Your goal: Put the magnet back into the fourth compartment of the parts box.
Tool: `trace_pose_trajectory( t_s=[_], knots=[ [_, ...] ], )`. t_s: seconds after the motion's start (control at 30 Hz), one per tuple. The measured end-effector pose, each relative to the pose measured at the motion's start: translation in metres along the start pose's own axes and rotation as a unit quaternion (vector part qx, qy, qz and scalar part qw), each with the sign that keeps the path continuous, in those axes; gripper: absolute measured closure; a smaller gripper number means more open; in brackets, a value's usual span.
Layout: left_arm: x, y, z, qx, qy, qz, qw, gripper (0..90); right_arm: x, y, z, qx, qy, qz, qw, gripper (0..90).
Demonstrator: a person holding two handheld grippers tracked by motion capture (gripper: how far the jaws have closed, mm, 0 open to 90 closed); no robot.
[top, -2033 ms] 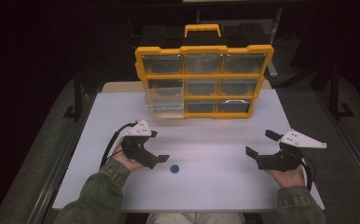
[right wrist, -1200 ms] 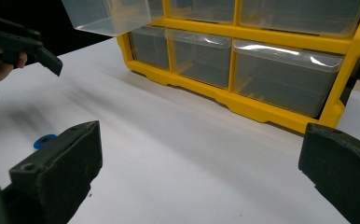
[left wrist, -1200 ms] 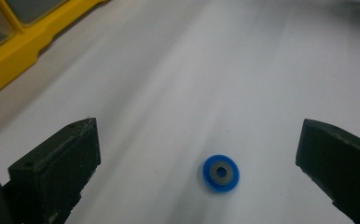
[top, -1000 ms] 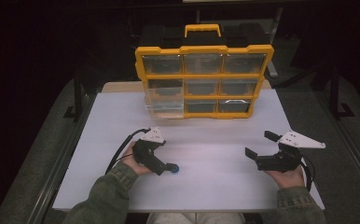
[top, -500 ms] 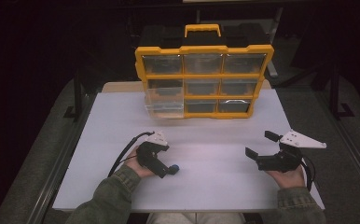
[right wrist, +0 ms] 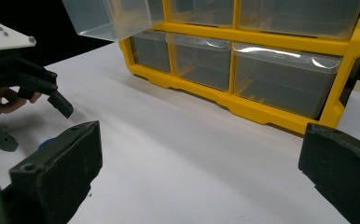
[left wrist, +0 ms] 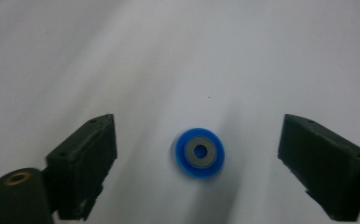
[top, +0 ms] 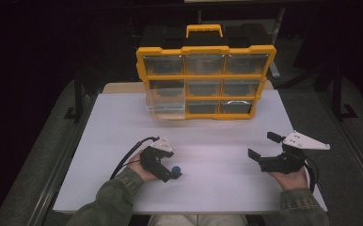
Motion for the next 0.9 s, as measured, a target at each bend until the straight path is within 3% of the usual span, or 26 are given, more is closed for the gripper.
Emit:
trace_pose_trajectory(
  t_s=[0.13,0.43,0.9],
  knots=[
    [-0.0012,0.0028,-0.001,0.012,0.009,0.012,0.9998,23.7,0.0,-0.0002,-0.0001,0.0,0.0,0.0,1.0,0.0],
    [-0.0013,0.0061,-0.0026,0.012,0.017,0.017,0.9996,37.6,-0.0001,0.0,0.0001,0.0,0.0,0.002,1.0,0.0],
    [-0.0016,0.0094,-0.0045,-0.006,0.019,0.02,0.9996,58.0,-0.0002,-0.0001,0.0001,0.001,-0.002,0.002,1.0,0.0]
  ],
)
Point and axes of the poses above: each handheld gripper's, and its own axes: y roughly forward along the jaws, x roughly out of its top, z roughly to its left, the point moved 1 cm from there along y, roughly forward along the jaws, and after that the axes turned 9 degrees about y, right-handed, at the moved point
